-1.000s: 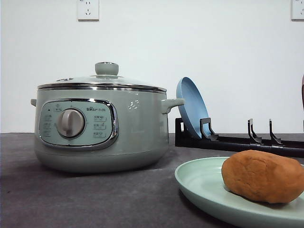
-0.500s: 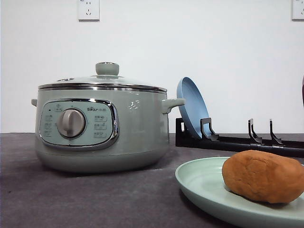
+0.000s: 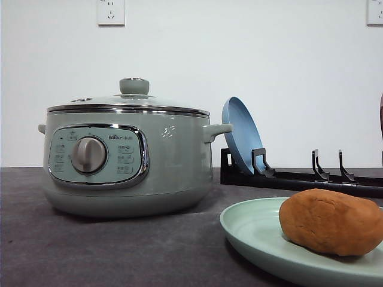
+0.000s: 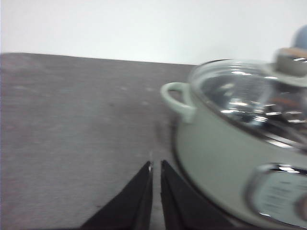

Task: Transfer potato from steamer to green plate

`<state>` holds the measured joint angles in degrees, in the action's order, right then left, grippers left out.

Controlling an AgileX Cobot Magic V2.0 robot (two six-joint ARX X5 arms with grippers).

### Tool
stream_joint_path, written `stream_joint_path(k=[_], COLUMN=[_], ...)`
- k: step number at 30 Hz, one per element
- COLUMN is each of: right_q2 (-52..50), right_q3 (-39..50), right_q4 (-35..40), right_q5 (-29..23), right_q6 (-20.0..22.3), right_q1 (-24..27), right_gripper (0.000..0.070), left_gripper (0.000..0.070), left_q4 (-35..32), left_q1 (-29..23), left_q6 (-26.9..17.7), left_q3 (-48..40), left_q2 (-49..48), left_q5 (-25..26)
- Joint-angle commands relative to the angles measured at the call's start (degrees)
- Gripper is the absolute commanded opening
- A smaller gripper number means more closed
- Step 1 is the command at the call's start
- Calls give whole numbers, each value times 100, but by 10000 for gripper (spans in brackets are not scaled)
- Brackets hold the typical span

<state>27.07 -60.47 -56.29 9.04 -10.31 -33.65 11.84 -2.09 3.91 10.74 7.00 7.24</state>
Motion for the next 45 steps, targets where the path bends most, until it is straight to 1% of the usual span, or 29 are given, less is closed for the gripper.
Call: stream_joint_path(k=[1, 3, 6, 8, 11, 13, 25, 45], right_q2=[15, 15, 15, 15, 15, 15, 15, 15], right_q3=[-73, -73, -74, -72, -73, -74, -74, -74], right_q4=[57, 57, 57, 57, 56, 57, 57, 57], right_q5=[-4, -4, -4, -4, -4, -4, -4, -4], right_q6=[45, 45, 45, 44, 45, 44, 44, 44], right_q1=[-33, -33, -33, -33, -33, -33, -33, -33], right_gripper=[21, 21, 21, 21, 21, 21, 21, 21], left_gripper=[25, 25, 25, 25, 25, 25, 25, 25], left_q4=[-370, -579, -680, -673, -660, -586, -551, -551], left_q1=[-15, -15, -15, -15, -13, -5, 105, 105], left_q6=[-61, -21, -21, -21, -15, -16, -38, -38], left_q3=[-232, -469, -711, -833, -990, -1008, -1008, -1008], left_q2=[-57, -128, -267, -397, -619, -686, -681, -681], left_q5=[-160, -282, -342, -365, -590, -641, -642, -642])
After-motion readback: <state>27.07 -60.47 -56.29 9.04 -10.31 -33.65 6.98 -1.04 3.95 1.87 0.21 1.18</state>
